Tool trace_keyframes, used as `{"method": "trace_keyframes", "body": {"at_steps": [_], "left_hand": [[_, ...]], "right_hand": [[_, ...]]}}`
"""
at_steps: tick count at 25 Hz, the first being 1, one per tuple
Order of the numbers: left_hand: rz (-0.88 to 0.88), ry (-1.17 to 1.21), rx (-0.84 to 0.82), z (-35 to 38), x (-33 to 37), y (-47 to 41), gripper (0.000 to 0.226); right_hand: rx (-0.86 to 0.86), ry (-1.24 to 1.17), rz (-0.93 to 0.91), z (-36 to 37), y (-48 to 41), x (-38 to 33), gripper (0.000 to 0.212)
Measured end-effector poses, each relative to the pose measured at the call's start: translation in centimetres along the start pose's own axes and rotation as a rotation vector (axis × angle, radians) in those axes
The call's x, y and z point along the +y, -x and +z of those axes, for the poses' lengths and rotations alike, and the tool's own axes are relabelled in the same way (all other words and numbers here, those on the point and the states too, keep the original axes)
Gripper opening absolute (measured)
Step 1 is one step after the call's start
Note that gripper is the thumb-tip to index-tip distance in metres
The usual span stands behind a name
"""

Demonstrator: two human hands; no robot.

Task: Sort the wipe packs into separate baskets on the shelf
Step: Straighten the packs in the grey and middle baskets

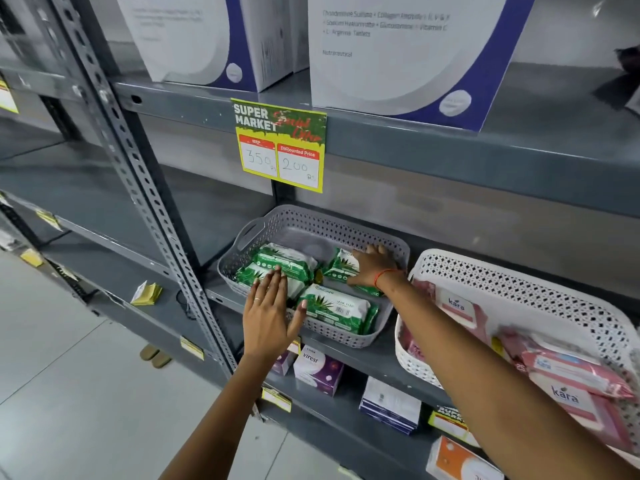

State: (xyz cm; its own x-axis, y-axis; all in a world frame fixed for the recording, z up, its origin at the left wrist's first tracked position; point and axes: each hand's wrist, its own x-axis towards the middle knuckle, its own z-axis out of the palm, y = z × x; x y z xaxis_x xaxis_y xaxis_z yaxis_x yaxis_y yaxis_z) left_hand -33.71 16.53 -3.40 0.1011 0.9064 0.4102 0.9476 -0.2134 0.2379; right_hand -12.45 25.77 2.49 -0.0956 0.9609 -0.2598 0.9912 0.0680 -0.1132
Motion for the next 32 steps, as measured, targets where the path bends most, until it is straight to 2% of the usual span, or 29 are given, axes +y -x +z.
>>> {"method": "trace_keyframes", "body": {"at_steps": [2,3,5,7,9,10,13,15,20,25,27,29,32], "left_hand": [[-0.014,0.021,0.013,0.2,-0.3,0.0,0.075],[-0.022,0.034,0.020,0.4,-0.2,0.1,0.074],[-0.043,0.065,0.030,0.8,0.0,0.2,0.073],[-0.059,0.087,0.025,0.8,0.1,0.2,0.072],[-0.058,0.081,0.026,0.9,0.0,0.1,0.071],[-0.056,0.073,0.029,0.8,-0.1,0.1,0.071],[-0.054,0.072,0.032,0.7,0.0,0.0,0.071],[-0.055,0.074,0.028,0.7,0.2,0.1,0.071],[-0.052,0.067,0.021,0.8,-0.1,0.1,0.070],[-0.056,0.042,0.013,0.8,-0.2,0.4,0.070],[-0.052,0.037,0.035,0.9,-0.2,0.5,0.071],[-0.061,0.030,0.059,0.8,-0.1,0.4,0.072],[-0.108,0.009,-0.009,0.2,0.8,0.2,0.073]], "right_hand": [[0.005,-0.020,0.040,-0.4,-0.4,-0.8,0.080],[0.064,-0.067,0.039,-0.7,-0.7,-1.6,0.078],[0.199,-0.199,-0.081,-1.1,-1.8,-4.2,0.071],[0.065,-0.243,-0.265,-0.9,-2.9,-7.2,0.070],[-0.132,-0.182,-0.322,0.1,-3.9,-9.1,0.072],[-0.149,-0.139,-0.314,0.4,-4.6,-9.3,0.070],[0.010,-0.031,-0.184,1.2,-6.0,-8.8,0.064],[0.052,-0.018,-0.120,1.6,-6.0,-8.6,0.062],[0.055,0.039,-0.114,1.9,-6.7,-9.2,0.062],[-0.021,0.085,-0.099,1.4,-6.0,-9.2,0.067],[0.038,0.004,-0.126,0.8,-4.5,-9.4,0.065],[0.177,-0.108,-0.186,-0.2,-1.8,-8.6,0.059],[0.385,-0.363,-0.249,-1.3,3.6,-3.9,0.039]]}}
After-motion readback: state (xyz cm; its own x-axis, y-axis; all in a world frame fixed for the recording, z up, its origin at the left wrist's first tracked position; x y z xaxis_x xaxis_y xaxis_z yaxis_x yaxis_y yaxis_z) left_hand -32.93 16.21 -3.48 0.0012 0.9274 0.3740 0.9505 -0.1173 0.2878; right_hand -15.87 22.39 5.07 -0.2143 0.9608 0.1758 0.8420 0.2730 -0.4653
